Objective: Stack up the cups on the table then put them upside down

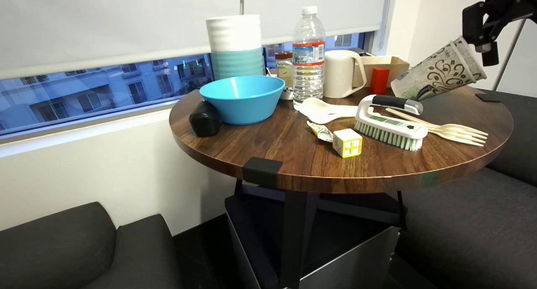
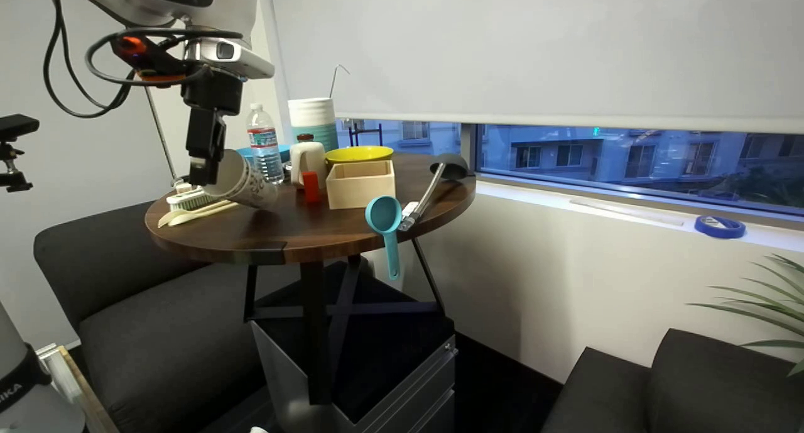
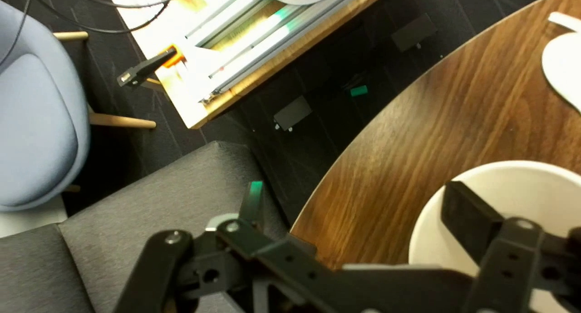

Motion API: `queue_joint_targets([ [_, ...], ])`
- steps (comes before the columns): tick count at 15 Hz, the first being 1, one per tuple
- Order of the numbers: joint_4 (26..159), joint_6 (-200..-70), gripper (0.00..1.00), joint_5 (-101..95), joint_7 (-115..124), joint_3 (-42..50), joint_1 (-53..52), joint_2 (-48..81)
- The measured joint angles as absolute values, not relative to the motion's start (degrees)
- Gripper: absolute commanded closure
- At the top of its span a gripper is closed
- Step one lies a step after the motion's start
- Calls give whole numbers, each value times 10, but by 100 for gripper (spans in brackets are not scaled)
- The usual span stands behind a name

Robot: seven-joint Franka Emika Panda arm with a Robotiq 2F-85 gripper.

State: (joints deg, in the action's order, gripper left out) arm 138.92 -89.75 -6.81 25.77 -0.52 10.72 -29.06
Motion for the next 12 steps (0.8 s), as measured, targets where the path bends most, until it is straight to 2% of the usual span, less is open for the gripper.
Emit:
queue_joint_targets([
  [6,1388,-822,0,-69,248,-5,104,-291],
  [12,1371,-853,0,-81,183,-3,93,-313],
])
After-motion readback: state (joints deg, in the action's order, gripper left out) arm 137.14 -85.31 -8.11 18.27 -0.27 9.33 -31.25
